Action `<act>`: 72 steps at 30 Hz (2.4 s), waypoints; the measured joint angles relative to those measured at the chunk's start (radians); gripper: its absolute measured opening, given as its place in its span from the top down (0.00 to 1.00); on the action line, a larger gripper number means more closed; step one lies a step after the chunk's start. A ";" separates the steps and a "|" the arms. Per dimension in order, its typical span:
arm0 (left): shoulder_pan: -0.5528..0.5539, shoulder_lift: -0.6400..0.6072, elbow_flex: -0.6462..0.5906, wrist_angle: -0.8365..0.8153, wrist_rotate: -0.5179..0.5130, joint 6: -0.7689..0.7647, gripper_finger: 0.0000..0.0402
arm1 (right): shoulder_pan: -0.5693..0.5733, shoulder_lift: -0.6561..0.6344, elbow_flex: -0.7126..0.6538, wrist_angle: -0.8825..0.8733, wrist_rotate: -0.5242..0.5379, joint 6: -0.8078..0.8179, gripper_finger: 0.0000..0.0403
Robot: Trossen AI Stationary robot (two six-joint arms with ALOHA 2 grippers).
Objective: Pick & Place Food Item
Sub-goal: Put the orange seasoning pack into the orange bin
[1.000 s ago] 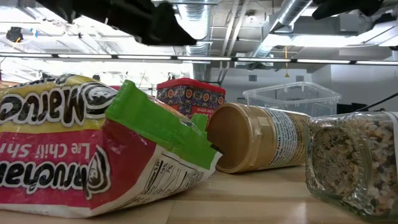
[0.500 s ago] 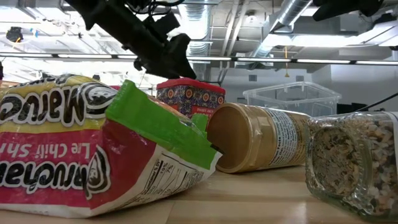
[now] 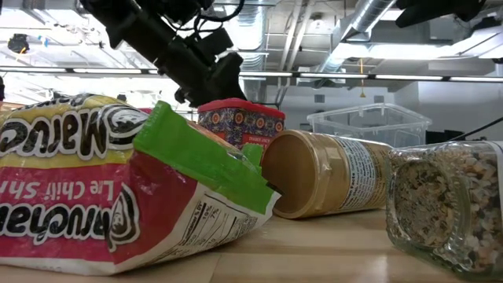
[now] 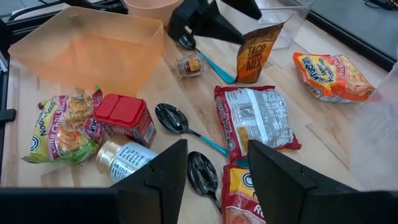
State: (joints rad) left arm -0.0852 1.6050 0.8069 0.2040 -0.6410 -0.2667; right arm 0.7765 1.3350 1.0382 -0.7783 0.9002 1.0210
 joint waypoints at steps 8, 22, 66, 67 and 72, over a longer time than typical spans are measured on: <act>0.022 0.069 0.032 0.000 0.003 0.000 0.26 | 0.000 0.000 0.000 -0.005 -0.001 0.000 0.59; 0.041 0.069 0.046 -0.051 0.048 -0.001 0.75 | 0.000 0.000 0.000 -0.008 -0.004 0.000 0.59; -0.763 -0.678 -0.132 -0.787 -0.148 -0.501 1.00 | 0.001 -0.044 0.000 -0.024 0.045 0.019 0.59; -0.791 -0.674 -0.137 -0.798 -0.149 -0.530 1.00 | 0.002 -0.047 0.000 -0.021 0.048 0.019 0.59; -0.920 -0.642 -0.138 -0.800 -0.151 -0.602 1.00 | 0.002 -0.048 0.000 -0.029 0.051 0.023 0.59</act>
State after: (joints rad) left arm -1.0053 0.9635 0.6693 -0.5961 -0.7922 -0.8687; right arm 0.7784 1.2873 1.0378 -0.8071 0.9512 1.0444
